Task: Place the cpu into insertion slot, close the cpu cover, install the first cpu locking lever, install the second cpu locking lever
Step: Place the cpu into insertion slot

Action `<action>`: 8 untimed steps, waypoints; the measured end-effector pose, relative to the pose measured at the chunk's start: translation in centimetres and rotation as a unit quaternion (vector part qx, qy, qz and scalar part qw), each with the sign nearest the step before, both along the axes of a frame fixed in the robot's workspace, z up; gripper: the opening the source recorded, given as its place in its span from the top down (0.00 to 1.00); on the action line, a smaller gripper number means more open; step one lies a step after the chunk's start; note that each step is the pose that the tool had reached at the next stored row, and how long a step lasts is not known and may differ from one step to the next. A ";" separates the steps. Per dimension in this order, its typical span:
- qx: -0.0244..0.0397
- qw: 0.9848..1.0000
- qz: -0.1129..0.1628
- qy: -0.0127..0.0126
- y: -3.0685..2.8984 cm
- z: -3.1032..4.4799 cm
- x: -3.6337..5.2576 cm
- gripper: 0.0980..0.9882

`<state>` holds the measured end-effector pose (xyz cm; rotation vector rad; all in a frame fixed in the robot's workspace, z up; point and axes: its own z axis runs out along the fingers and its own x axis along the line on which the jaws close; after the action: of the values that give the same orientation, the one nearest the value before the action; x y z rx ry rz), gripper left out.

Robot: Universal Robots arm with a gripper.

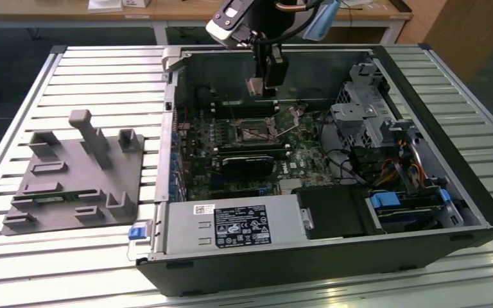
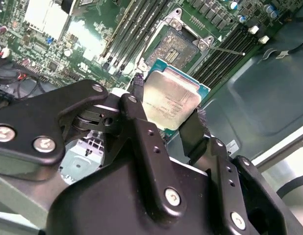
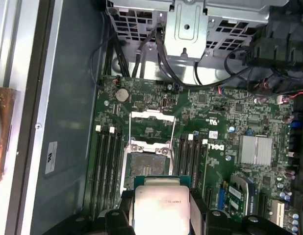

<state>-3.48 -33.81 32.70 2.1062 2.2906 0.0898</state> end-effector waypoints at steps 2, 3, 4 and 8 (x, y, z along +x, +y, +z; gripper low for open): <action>-0.001 1.000 0.000 0.000 0.04 -0.37 0.01 0.50; -0.001 1.000 0.000 0.001 0.04 -0.52 0.01 0.50; -0.001 1.000 0.000 0.001 0.04 -0.65 0.01 0.50; -0.002 1.000 0.000 0.003 0.04 -1.07 0.00 0.50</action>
<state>-3.48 -33.77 31.63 2.1089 2.2915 0.0803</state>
